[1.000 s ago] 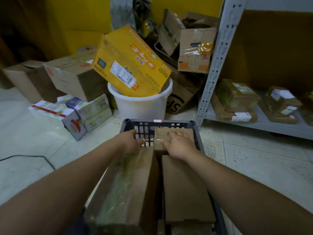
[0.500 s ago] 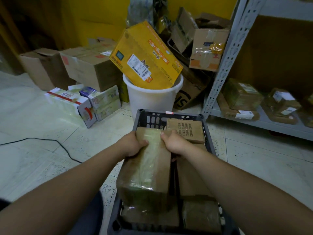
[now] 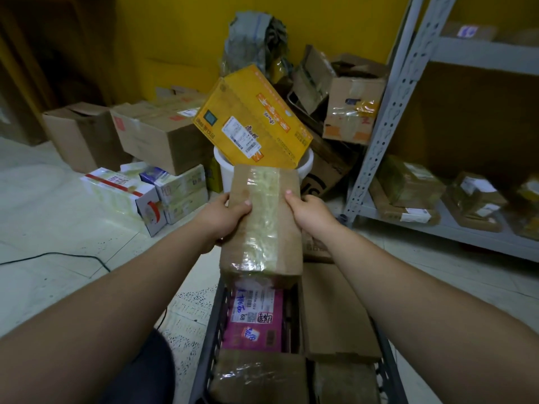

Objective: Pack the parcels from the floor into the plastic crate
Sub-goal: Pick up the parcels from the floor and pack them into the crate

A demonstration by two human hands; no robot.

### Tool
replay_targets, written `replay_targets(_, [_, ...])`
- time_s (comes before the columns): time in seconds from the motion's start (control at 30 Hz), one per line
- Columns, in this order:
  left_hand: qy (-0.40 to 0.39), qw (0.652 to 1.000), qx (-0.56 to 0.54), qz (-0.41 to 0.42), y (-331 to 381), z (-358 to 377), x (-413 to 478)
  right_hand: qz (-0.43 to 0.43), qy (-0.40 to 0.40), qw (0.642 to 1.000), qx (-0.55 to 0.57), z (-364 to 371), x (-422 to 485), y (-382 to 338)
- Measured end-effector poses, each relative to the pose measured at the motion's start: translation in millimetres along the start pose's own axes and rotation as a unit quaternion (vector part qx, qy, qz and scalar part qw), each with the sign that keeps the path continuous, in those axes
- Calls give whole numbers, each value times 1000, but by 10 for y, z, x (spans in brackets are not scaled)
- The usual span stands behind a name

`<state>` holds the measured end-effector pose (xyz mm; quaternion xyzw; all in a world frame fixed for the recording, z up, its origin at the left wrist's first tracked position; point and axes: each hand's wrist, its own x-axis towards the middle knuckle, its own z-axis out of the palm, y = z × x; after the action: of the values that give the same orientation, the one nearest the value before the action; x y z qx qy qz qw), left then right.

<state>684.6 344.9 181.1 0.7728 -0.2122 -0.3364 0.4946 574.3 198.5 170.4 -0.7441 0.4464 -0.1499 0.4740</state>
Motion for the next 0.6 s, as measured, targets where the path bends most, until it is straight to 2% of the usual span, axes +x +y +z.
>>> replay_targets(0.17, [40, 998, -6, 55, -13, 88, 129, -7, -27, 997, 66, 39, 127, 30])
replay_targets(0.4, [56, 996, -4, 70, -179, 170, 180, -7, -33, 995, 95, 58, 210, 100])
replay_targets(0.6, [51, 993, 13, 106, -90, 189, 199, -68, -4, 989, 128, -53, 242, 101])
